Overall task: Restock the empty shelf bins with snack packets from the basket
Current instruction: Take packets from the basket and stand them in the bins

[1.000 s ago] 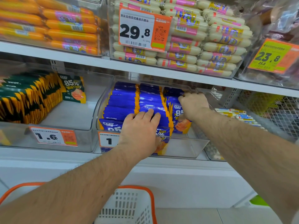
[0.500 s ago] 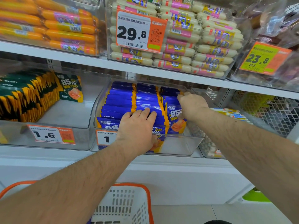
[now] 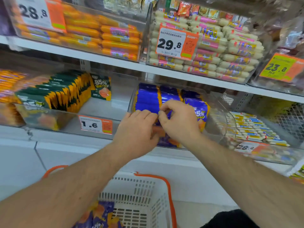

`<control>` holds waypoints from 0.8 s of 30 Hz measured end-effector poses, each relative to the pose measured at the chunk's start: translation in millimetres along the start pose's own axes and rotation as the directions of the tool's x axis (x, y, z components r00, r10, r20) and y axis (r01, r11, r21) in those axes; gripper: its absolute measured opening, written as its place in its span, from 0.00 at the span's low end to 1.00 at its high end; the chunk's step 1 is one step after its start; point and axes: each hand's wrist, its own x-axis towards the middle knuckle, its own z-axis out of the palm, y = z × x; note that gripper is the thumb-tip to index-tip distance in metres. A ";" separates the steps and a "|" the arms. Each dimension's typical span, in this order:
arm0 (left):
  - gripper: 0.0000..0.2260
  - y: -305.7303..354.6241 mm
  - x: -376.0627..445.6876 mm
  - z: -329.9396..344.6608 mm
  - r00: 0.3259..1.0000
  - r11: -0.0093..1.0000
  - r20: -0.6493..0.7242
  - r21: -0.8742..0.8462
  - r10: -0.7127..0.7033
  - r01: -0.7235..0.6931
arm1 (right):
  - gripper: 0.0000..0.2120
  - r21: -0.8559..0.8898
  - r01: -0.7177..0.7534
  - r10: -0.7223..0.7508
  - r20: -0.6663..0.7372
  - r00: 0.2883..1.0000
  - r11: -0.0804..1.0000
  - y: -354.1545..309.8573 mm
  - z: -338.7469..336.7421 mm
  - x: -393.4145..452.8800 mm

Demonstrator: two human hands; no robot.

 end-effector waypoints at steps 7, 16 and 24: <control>0.14 -87.1 -105.7 -23.4 0.813 0.978 0.544 0.086 -0.206 0.189 | 0.05 0.272 -0.211 0.092 0.392 0.915 0.939 -56.5 121.3 -83.6; 0.21 -146.5 -164.0 -12.1 0.414 0.936 0.869 0.140 -0.272 0.322 | 0.15 -0.261 -0.520 0.423 0.879 0.219 0.813 -25.5 278.9 -230.0; 0.15 -158.1 -184.1 23.0 0.199 0.920 0.956 0.132 -0.216 0.368 | 0.27 -0.504 -0.353 0.582 0.796 0.164 0.788 -0.4 325.2 -340.3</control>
